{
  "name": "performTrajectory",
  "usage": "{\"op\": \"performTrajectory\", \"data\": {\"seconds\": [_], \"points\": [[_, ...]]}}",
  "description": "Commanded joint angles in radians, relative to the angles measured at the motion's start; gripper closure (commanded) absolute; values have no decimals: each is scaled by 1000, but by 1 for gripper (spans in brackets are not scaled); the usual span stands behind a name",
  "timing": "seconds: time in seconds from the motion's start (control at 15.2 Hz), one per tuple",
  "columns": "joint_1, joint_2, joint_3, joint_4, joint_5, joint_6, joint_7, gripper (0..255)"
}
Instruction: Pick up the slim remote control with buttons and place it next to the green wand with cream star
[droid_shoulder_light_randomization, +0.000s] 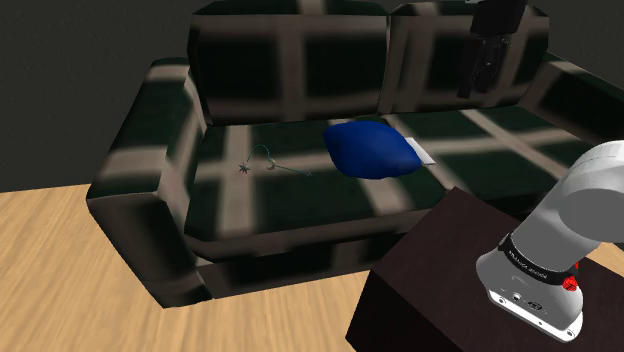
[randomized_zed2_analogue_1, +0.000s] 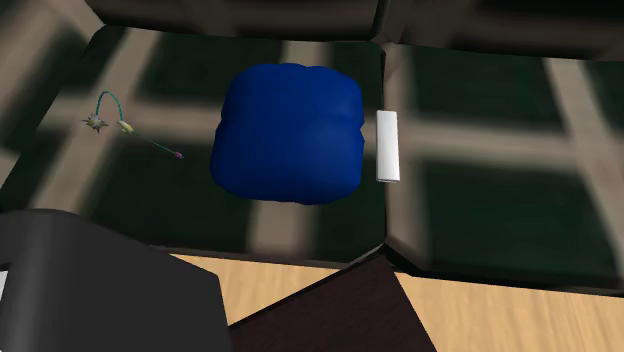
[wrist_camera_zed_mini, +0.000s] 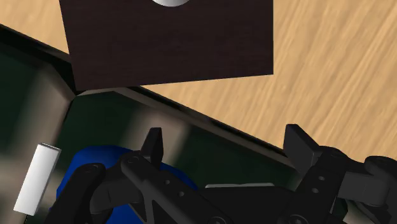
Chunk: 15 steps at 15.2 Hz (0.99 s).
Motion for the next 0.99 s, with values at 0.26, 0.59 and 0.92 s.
{"op": "performTrajectory", "data": {"seconds": [0.26,0.59,0.92], "points": [[-28,46,-39,-69,-44,126,-41,0],[-64,134,-90,-128,-93,290,-87,0],[-96,256,-146,-154,-131,457,-131,0]]}}
